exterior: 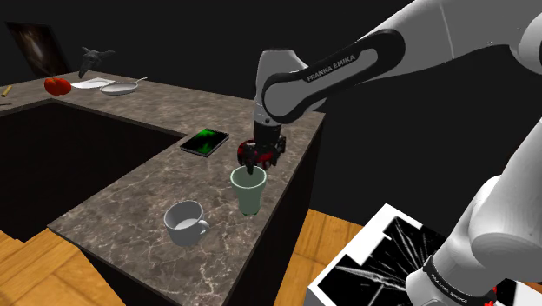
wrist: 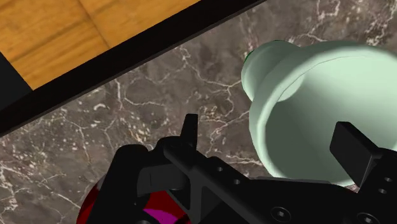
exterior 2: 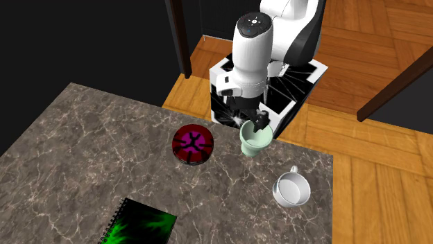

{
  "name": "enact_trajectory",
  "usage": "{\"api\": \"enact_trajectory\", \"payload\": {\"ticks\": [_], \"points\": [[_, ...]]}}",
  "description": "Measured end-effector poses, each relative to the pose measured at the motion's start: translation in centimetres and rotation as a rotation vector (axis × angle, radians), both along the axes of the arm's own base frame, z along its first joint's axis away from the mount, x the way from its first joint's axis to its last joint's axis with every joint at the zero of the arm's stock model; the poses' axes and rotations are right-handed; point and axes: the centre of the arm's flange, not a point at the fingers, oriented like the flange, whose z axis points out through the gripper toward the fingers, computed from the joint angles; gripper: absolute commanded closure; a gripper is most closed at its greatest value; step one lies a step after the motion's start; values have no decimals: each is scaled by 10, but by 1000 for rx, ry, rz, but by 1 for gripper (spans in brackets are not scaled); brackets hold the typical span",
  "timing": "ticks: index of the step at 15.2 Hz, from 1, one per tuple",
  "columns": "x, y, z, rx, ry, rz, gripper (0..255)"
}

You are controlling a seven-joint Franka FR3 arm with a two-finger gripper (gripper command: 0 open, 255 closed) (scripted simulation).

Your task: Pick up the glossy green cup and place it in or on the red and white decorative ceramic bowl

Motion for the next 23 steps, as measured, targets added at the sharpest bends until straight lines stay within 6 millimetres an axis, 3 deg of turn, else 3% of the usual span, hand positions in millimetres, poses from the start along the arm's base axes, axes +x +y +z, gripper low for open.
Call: {"api": "enact_trajectory", "payload": {"ticks": [6, 12, 13, 23], "points": [[2, 4, -31, 1, 0, -1, 0], [2, 4, -34, 1, -1, -1, 0], [2, 4, -34, 1, -1, -1, 255], [2, 4, -33, 1, -1, -1, 255]]}}
